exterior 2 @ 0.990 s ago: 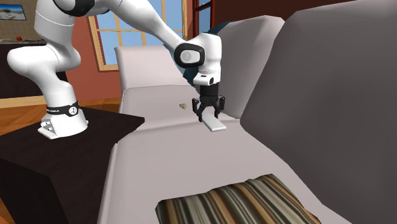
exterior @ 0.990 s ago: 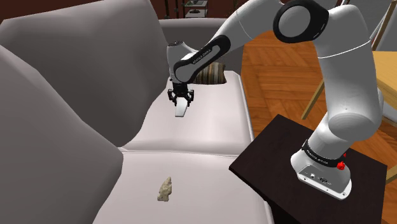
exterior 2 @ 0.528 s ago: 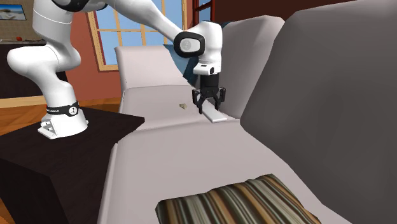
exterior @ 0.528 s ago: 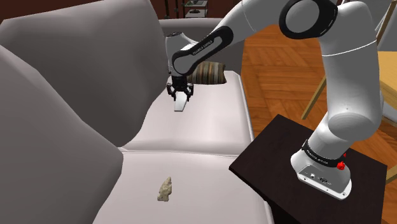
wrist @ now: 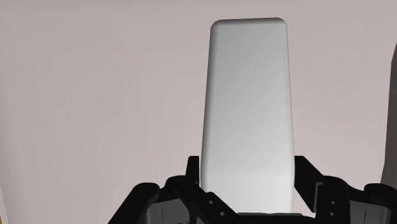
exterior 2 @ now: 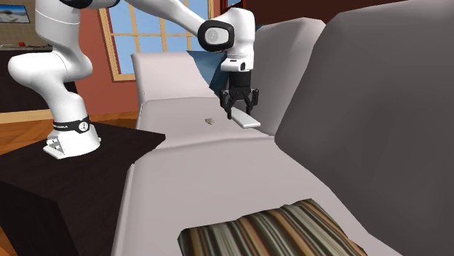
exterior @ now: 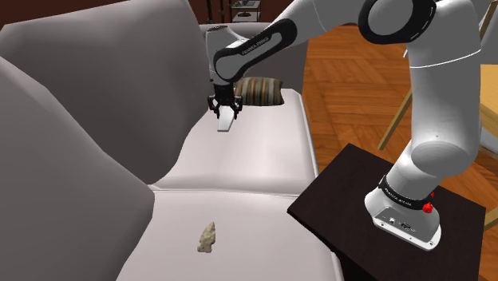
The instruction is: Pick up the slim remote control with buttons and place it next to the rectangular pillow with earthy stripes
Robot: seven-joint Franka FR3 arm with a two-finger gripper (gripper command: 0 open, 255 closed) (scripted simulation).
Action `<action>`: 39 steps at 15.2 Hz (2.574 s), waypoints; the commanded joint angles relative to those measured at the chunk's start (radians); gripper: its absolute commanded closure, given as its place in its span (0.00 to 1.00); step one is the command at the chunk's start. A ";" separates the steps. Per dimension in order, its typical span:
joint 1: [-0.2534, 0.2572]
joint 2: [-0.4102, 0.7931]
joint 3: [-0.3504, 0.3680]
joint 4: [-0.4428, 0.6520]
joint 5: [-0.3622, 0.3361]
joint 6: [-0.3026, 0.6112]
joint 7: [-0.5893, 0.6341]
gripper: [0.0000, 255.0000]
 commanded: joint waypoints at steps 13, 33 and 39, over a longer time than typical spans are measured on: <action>-0.161 -0.038 -0.042 -0.007 0.035 -0.021 -0.216 1.00; -0.192 0.097 -0.079 -0.046 0.004 0.154 -0.253 1.00; -0.185 0.150 -0.089 -0.048 -0.010 0.207 -0.245 1.00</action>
